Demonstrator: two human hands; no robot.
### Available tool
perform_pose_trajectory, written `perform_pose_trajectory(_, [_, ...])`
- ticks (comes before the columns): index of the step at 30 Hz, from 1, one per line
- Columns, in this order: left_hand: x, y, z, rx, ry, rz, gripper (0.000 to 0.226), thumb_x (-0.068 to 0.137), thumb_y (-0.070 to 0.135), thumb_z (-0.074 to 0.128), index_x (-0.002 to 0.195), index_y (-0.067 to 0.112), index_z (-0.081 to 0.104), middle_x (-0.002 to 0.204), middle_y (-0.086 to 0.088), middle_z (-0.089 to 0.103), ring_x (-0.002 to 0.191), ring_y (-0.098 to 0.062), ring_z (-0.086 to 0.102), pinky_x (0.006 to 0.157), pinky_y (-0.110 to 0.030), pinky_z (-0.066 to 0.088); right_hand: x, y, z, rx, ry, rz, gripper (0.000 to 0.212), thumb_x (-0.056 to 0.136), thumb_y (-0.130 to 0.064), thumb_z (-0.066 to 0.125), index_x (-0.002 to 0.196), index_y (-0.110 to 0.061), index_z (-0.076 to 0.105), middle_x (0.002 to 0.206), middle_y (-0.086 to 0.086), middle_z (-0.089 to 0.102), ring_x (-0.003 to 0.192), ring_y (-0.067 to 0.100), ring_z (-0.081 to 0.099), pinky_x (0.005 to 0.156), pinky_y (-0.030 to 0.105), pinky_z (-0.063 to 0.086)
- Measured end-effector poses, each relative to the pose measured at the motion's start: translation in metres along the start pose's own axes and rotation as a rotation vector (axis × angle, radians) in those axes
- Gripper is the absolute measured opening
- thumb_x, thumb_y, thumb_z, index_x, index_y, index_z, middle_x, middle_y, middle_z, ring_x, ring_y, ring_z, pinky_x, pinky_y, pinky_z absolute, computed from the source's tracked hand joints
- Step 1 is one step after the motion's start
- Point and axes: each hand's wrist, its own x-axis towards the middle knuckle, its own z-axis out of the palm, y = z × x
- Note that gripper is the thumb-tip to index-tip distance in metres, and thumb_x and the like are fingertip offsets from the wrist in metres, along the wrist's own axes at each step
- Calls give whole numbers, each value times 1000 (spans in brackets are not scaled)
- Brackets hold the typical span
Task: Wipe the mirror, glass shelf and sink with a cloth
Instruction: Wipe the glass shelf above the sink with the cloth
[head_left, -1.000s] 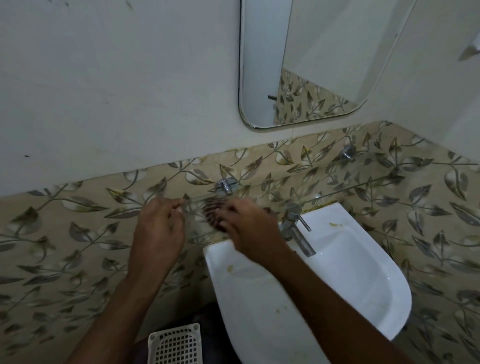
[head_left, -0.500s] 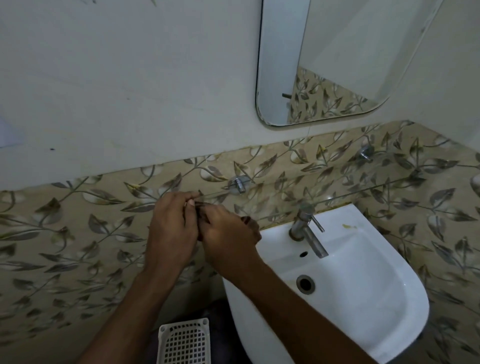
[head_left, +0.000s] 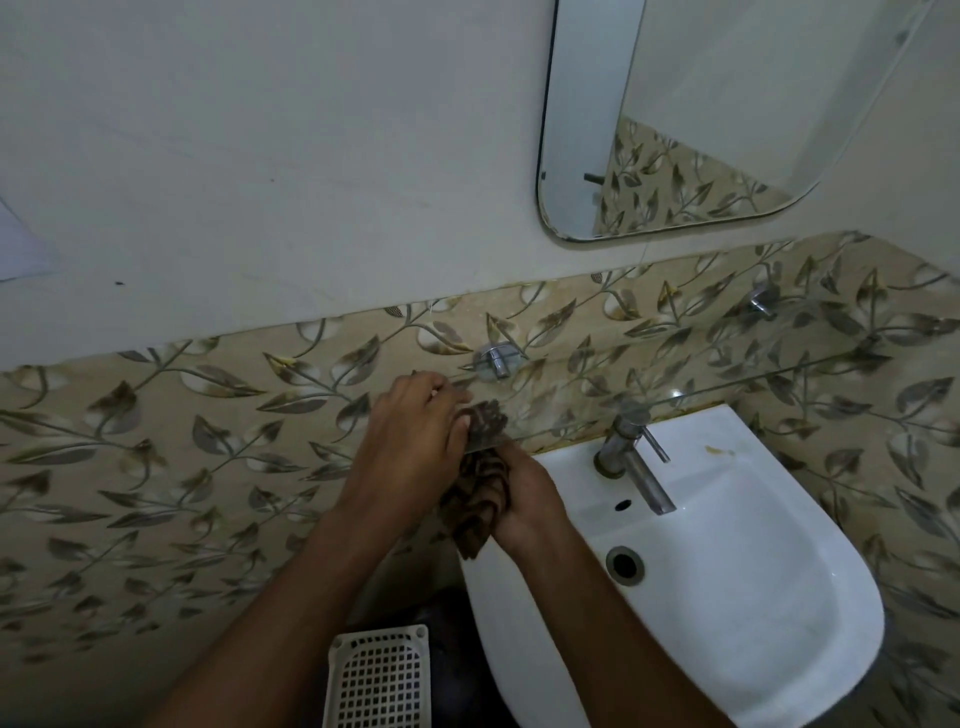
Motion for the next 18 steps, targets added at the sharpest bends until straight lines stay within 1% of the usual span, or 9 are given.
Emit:
perform_pose_trajectory(2, [6,2,-2,18,-12,-2,28,96,27,52,118,16,64,116,-3,57,107,-23,50,89,-41,46,16,-11,10,96,-29,44,34,101,-21,45,104,1,70,99,20,74,82,30,75,74,38,62])
perform_pose_trajectory(4, [8,3,-3,18,-12,-10,29,97,28,52,121,16,63,117,-3,57,108,-22,48,91,-40,46,29,-20,14,131,-70,72,40,103,-29,43,110,2,67,102,23,72,84,33,74,78,44,59])
perform_pose_trajectory(6, [8,3,-3,9,-13,-13,31,97,27,53,123,15,62,119,-4,57,109,-22,49,92,-40,46,39,-28,8,127,-60,75,48,103,-33,41,106,5,69,101,25,72,82,36,74,72,47,61])
perform_pose_trajectory(8, [6,1,-2,11,-10,3,31,96,25,55,123,12,62,118,-6,58,109,-23,50,90,-41,47,40,-38,-4,96,-61,51,54,105,-33,40,94,7,75,96,26,73,78,35,74,67,43,63])
perform_pose_trajectory(10, [4,-3,-2,14,-8,10,31,96,26,55,122,10,62,116,-7,59,107,-24,52,89,-41,48,36,-48,-19,182,-62,-18,46,100,-24,49,78,4,76,79,20,73,64,27,73,55,33,61])
perform_pose_trajectory(12, [4,-8,-1,13,-9,14,31,96,27,55,122,10,62,115,-6,60,107,-24,52,89,-42,48,37,-60,-37,294,-93,-153,15,67,-15,86,67,-4,75,68,10,69,56,21,67,56,27,58])
perform_pose_trajectory(14, [4,-10,1,-5,0,25,32,95,26,55,123,11,63,113,-6,60,106,-25,53,88,-43,48,39,-67,-46,348,-138,-250,48,31,-16,101,71,-8,75,74,9,68,64,23,66,68,32,59])
perform_pose_trajectory(15, [5,-10,2,-16,2,26,32,95,26,55,123,12,63,113,-5,60,106,-25,53,88,-43,48,35,-68,-44,369,-165,-240,50,32,-17,101,75,-7,76,78,11,71,68,26,70,70,36,60])
perform_pose_trajectory(18, [8,-5,6,-20,-3,37,31,96,24,56,124,14,62,115,-4,60,107,-23,53,89,-39,46,17,-46,-27,234,-101,-45,28,81,-20,71,92,5,72,80,21,73,61,29,73,52,36,61])
